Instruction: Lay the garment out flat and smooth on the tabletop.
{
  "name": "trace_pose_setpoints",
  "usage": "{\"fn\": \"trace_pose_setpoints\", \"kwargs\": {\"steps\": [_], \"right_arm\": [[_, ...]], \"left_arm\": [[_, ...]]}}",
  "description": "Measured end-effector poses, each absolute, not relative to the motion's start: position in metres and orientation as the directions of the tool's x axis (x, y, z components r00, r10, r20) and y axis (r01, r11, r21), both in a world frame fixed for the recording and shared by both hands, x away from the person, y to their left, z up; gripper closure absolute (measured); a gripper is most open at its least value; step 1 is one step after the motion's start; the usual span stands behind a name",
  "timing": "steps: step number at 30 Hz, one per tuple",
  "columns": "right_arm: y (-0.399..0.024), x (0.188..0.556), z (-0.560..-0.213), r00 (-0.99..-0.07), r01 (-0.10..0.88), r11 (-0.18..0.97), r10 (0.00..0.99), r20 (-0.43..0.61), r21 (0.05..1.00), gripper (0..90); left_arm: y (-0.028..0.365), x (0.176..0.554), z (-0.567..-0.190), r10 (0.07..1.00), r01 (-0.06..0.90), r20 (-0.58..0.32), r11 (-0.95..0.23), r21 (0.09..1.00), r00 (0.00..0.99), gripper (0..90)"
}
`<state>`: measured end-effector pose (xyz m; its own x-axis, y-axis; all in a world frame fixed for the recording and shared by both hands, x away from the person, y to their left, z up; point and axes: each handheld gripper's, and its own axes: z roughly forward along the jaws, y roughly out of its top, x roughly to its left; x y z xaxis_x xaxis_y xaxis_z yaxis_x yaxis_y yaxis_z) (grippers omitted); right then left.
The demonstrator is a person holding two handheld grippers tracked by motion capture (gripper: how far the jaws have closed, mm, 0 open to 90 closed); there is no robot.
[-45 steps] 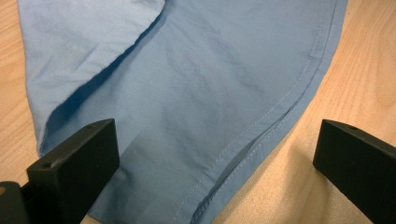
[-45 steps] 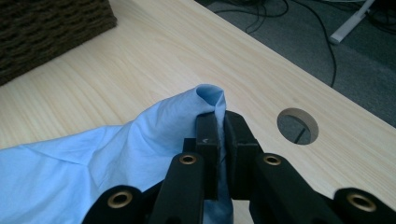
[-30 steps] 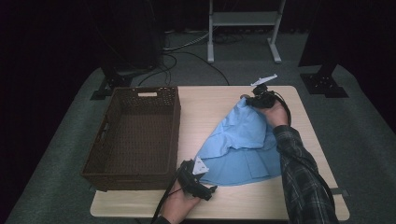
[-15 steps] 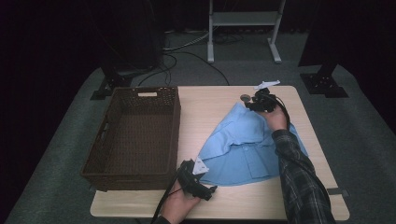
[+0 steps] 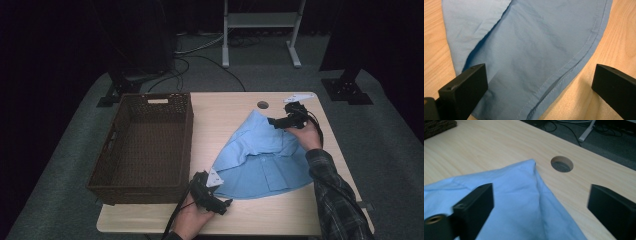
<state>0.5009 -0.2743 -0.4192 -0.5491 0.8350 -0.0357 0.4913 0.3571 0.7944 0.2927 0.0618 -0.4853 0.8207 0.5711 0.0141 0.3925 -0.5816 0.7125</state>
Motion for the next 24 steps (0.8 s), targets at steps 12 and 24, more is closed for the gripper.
{"fn": "trace_pose_setpoints", "kwargs": {"steps": [12, 24], "right_arm": [[-0.291, 0.463, -0.446, -0.606, 0.497, 0.423, 0.794, -0.045, 0.758, 0.0], [-0.301, 0.442, -0.475, -0.649, 0.487, 0.456, 0.759, -0.04, 0.745, 0.0]], "left_arm": [[0.062, 0.293, -0.485, 0.57, 0.393, 0.014, -0.584, 0.71, 0.821, 0.0], [0.062, 0.293, -0.485, 0.572, 0.393, 0.014, -0.581, 0.713, 0.82, 0.0]]}}
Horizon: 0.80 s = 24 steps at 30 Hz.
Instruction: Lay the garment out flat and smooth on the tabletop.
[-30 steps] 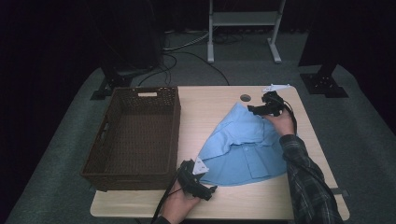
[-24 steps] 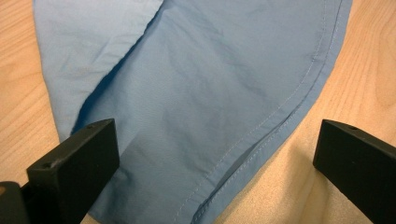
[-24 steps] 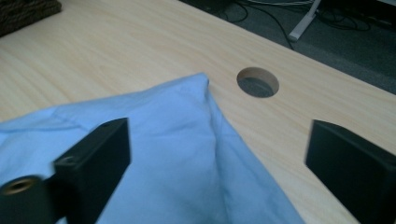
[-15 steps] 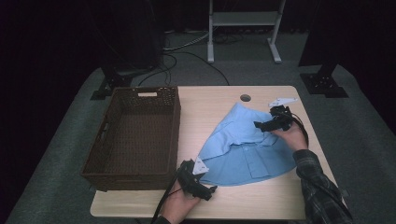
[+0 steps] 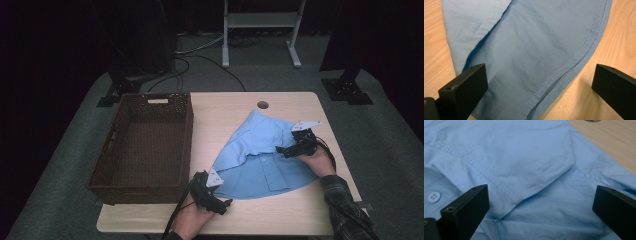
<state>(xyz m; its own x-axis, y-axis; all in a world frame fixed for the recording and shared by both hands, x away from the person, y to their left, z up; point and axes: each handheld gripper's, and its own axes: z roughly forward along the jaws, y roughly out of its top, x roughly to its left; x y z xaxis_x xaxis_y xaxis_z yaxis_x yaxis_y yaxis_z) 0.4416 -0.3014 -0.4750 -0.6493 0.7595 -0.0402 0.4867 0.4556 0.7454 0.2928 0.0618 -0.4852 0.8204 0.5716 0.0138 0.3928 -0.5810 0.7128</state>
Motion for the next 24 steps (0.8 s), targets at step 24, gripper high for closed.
{"fn": "trace_pose_setpoints", "kwargs": {"steps": [24], "right_arm": [[-0.303, 0.416, -0.487, -0.617, 0.552, 0.425, 0.787, 0.009, 0.718, 0.0]], "left_arm": [[0.06, 0.288, -0.474, 0.546, 0.363, 0.007, -0.567, 0.739, 0.838, 0.0]]}}
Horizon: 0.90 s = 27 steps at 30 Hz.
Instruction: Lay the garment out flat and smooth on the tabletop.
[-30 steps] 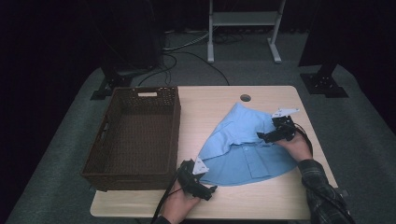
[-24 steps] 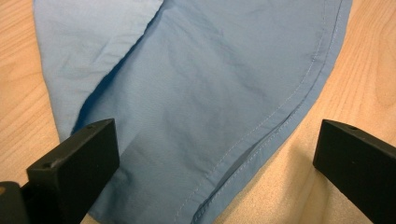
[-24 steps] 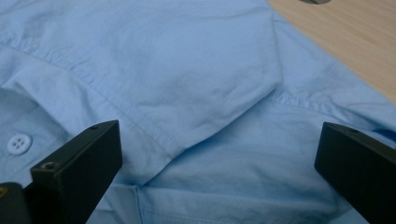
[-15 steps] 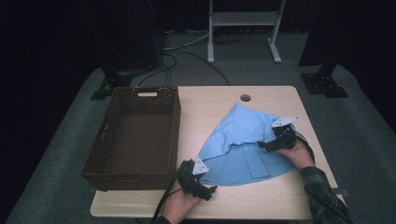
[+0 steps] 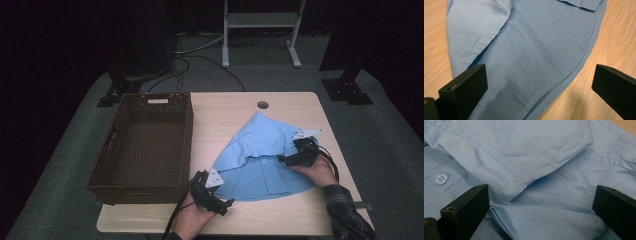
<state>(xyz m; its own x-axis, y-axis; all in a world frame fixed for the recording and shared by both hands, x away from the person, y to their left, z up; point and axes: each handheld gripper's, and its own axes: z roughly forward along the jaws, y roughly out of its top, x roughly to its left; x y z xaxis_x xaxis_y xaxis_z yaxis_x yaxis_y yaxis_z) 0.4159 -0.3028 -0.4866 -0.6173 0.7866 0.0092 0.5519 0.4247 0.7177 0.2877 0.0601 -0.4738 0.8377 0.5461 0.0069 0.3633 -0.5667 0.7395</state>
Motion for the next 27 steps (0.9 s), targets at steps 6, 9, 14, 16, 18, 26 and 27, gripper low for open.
{"fn": "trace_pose_setpoints", "kwargs": {"steps": [6, 9, 14, 16, 18, 26, 27], "right_arm": [[-0.298, 0.391, -0.487, -0.612, 0.552, 0.426, 0.791, 0.001, 0.717, 0.0], [-0.297, 0.379, -0.487, -0.613, 0.551, 0.427, 0.79, 0.001, 0.717, 0.0], [-0.295, 0.36, -0.488, -0.613, 0.55, 0.428, 0.79, -0.001, 0.717, 0.0], [-0.294, 0.352, -0.488, -0.614, 0.55, 0.428, 0.789, 0.0, 0.717, 0.0], [-0.294, 0.344, -0.488, -0.617, 0.549, 0.431, 0.787, -0.002, 0.716, 0.0], [-0.288, 0.313, -0.488, -0.615, 0.55, 0.432, 0.788, -0.003, 0.715, 0.0], [-0.286, 0.31, -0.488, -0.613, 0.551, 0.429, 0.79, -0.002, 0.716, 0.0]], "left_arm": [[0.059, 0.287, -0.472, 0.541, 0.362, 0.003, -0.567, 0.74, 0.841, 0.0], [0.059, 0.286, -0.472, 0.539, 0.363, 0.001, -0.568, 0.738, 0.842, 0.0], [0.058, 0.287, -0.471, 0.532, 0.365, -0.005, -0.575, 0.732, 0.847, 0.0], [0.057, 0.287, -0.471, 0.529, 0.367, -0.007, -0.579, 0.728, 0.849, 0.0], [0.056, 0.287, -0.471, 0.527, 0.368, -0.011, -0.579, 0.728, 0.85, 0.0], [0.054, 0.288, -0.468, 0.52, 0.364, -0.013, -0.579, 0.73, 0.854, 0.0], [0.054, 0.288, -0.467, 0.518, 0.361, -0.011, -0.58, 0.731, 0.855, 0.0]]}}
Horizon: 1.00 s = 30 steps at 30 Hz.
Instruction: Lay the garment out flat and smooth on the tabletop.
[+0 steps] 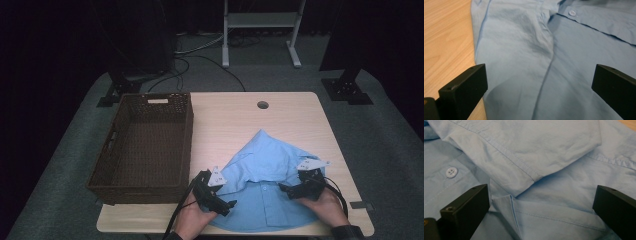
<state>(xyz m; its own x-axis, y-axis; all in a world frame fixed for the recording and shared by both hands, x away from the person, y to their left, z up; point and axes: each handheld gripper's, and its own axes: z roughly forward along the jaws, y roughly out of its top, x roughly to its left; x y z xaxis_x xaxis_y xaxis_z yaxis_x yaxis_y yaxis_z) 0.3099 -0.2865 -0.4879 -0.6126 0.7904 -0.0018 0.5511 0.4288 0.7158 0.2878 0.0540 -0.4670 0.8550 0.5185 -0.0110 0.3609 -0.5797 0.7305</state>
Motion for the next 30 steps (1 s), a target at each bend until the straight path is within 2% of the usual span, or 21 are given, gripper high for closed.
{"fn": "trace_pose_setpoints", "kwargs": {"steps": [9, 21, 30], "right_arm": [[-0.277, 0.289, -0.488, -0.592, 0.563, 0.414, 0.806, -0.001, 0.715, 0.0], [-0.287, 0.283, -0.486, -0.649, 0.53, 0.47, 0.761, -0.019, 0.706, 0.0], [-0.29, 0.283, -0.488, -0.655, 0.528, 0.46, 0.755, -0.002, 0.714, 0.0]], "left_arm": [[0.051, 0.292, -0.459, 0.499, 0.352, -0.021, -0.581, 0.734, 0.867, 0.0], [0.045, 0.299, -0.449, 0.459, 0.326, -0.045, -0.556, 0.765, 0.887, 0.0], [0.026, 0.301, -0.445, 0.42, 0.293, -0.032, -0.574, 0.764, 0.907, 0.0]]}}
